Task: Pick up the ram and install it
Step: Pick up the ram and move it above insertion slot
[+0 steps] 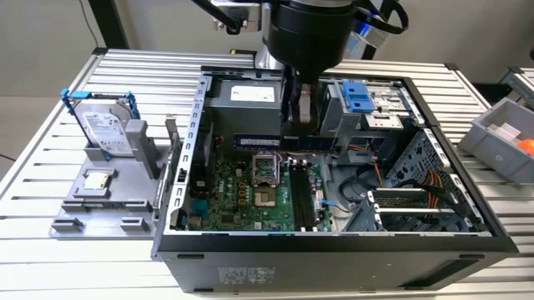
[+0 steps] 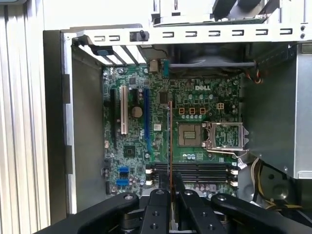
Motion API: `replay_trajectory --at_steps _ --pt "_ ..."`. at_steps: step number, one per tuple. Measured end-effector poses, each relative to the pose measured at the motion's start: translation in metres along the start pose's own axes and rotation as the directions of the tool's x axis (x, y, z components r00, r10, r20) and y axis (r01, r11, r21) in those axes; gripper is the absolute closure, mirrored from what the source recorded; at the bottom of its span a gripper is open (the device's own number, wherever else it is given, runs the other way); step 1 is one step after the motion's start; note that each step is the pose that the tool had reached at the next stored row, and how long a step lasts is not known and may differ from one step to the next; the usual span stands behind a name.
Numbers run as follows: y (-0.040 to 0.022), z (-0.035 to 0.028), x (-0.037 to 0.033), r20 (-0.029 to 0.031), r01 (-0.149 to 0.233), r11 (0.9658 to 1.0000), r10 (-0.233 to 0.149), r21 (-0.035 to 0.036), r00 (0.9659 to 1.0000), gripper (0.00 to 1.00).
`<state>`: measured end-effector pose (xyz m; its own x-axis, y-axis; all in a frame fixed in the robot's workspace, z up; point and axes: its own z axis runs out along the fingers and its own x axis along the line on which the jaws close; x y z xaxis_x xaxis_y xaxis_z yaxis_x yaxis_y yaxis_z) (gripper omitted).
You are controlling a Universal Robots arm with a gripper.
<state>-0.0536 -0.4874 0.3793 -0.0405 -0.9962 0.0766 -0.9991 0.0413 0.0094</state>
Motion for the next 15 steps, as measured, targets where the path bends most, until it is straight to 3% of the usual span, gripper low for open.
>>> replay_trajectory --at_steps 15 --pt "-0.0102 -0.0005 -0.0071 -0.0088 -0.002 1.0000 0.002 0.0002 1.0000 1.00"
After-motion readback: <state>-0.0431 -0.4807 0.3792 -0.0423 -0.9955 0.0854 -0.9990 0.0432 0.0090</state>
